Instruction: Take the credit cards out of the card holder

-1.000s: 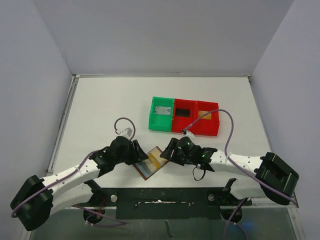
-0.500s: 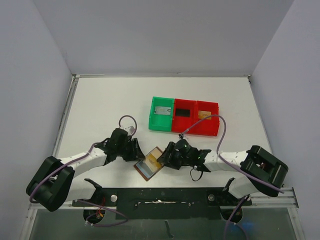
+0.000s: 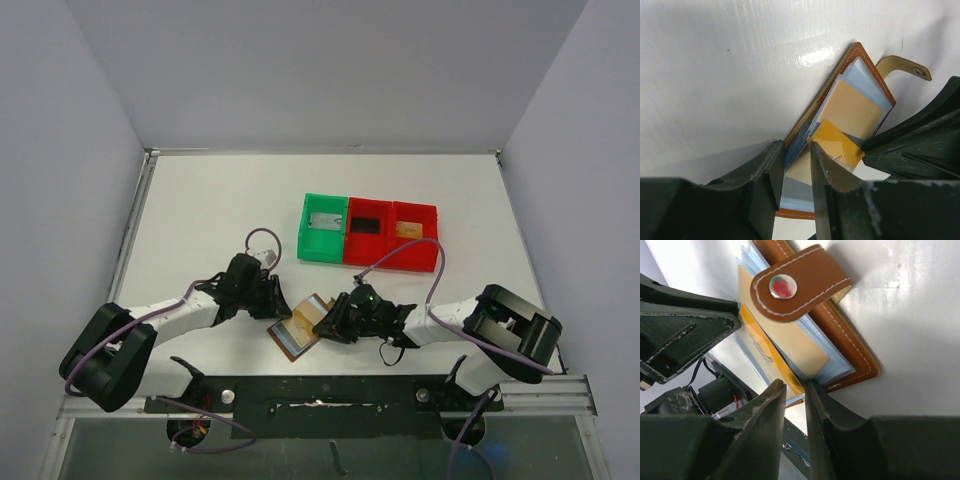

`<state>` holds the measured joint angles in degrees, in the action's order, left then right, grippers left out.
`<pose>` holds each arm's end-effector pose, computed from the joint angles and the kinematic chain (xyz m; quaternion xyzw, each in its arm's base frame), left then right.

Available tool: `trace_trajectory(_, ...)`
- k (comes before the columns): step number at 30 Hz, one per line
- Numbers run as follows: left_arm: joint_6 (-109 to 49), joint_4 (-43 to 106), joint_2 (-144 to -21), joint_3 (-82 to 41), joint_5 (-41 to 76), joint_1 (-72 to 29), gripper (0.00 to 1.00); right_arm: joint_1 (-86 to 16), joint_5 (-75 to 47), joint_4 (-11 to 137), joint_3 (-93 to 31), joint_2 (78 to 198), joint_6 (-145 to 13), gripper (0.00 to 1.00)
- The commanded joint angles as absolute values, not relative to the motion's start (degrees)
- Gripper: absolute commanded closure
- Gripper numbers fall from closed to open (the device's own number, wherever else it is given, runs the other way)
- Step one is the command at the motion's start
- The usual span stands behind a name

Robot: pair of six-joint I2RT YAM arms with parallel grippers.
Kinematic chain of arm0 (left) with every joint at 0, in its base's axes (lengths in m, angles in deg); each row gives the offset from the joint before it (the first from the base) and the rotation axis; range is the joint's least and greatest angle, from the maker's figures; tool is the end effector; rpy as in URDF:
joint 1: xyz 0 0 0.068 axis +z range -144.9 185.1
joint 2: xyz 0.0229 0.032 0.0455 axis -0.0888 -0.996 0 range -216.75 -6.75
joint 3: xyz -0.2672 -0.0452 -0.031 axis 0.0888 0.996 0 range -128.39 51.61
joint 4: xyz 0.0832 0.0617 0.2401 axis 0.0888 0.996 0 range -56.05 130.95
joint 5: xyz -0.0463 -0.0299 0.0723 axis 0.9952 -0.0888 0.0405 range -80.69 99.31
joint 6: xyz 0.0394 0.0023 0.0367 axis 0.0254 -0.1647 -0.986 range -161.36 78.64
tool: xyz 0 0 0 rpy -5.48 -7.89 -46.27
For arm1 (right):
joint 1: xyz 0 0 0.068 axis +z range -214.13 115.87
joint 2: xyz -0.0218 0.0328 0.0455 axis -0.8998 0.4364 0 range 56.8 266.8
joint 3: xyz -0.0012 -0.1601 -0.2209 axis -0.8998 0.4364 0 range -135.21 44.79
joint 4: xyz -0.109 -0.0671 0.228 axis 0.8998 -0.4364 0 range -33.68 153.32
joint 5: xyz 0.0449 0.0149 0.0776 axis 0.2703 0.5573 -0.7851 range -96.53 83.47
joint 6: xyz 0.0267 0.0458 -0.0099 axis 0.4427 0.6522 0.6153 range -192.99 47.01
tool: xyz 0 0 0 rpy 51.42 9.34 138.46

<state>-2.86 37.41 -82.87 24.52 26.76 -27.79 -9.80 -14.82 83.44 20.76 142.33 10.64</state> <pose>0.1861 -0.1329 0.1385 0.0028 0.9372 -0.3021 0.1744 0.1421 0.2069 0.1178 0.2011 0.8869 0.4069 0.0858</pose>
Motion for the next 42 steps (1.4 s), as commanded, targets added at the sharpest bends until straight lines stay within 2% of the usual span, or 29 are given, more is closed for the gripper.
trace_trajectory(1,-2.98,37.72,-84.46,24.31,27.39,-29.81,0.74,-9.20,-14.70,86.48,21.33,143.33,10.34,0.79)
trace_trajectory(9,-0.96,36.65,-83.45,25.06,26.43,-30.62,0.76,-8.86,-15.28,87.37,20.85,142.92,8.71,0.90)
trace_trajectory(13,-0.12,36.35,-83.39,25.16,25.49,-31.25,0.77,-8.64,-15.75,88.42,20.95,142.67,8.24,1.00)
trace_trajectory(22,-0.13,38.67,-80.90,24.89,22.33,-31.20,0.76,-8.76,-11.91,84.67,25.90,133.87,9.05,1.00)
trace_trajectory(28,-0.05,40.94,-78.65,23.77,20.70,-31.20,0.68,-8.58,-9.05,79.09,26.37,128.55,8.04,1.00)
trace_trajectory(39,4.67,46.04,-67.96,21.91,18.68,-34.37,0.66,-8.68,-5.50,72.81,29.19,121.52,9.12,1.00)
trace_trajectory(40,5.85,46.12,-66.93,21.99,18.14,-35.71,0.66,-8.64,-5.74,72.76,29.17,121.49,8.11,0.99)
trace_trajectory(42,8.71,45.83,-65.48,22.34,16.39,-39.47,0.66,-8.64,-6.99,72.29,27.98,121.79,4.35,0.90)
